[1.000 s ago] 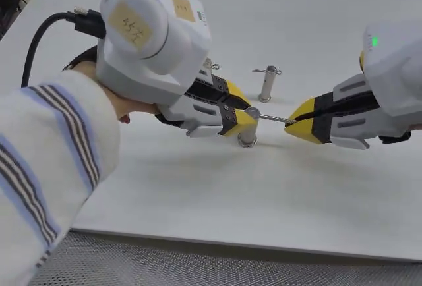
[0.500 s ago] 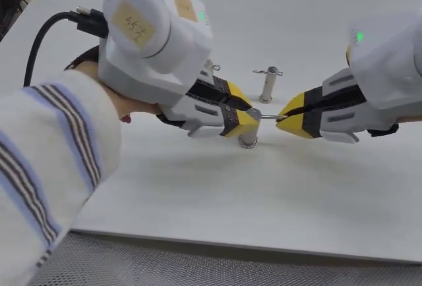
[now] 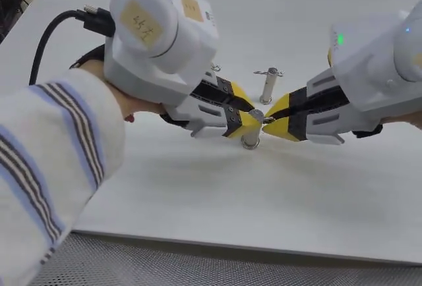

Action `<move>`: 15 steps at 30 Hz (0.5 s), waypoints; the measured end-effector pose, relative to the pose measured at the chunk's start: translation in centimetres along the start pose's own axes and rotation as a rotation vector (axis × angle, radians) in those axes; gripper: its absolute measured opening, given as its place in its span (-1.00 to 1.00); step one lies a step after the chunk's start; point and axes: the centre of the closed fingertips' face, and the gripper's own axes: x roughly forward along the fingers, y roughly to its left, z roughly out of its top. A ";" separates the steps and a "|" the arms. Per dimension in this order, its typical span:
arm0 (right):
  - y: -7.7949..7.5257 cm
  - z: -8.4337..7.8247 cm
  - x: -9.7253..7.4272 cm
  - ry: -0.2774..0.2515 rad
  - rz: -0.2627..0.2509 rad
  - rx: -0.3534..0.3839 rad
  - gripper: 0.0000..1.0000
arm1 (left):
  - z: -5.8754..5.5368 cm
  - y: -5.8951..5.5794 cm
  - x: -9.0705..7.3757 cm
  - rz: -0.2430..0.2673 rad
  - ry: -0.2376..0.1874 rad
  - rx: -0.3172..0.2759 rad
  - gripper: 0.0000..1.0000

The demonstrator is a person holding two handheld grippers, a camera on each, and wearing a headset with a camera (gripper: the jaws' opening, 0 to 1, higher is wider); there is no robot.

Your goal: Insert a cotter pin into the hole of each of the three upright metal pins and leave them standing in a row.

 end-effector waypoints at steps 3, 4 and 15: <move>-0.1 -0.5 -0.3 0.021 -0.019 -0.013 -0.82 | 0.0 0.0 0.0 -0.002 0.001 0.005 -0.81; -0.2 -0.6 -0.4 0.019 -0.019 -0.008 -0.84 | 0.0 0.0 0.0 -0.003 0.001 0.006 -0.81; -0.4 -0.1 -1.0 -0.013 -0.029 0.022 -1.00 | 0.0 0.0 0.0 -0.005 0.007 0.016 -0.80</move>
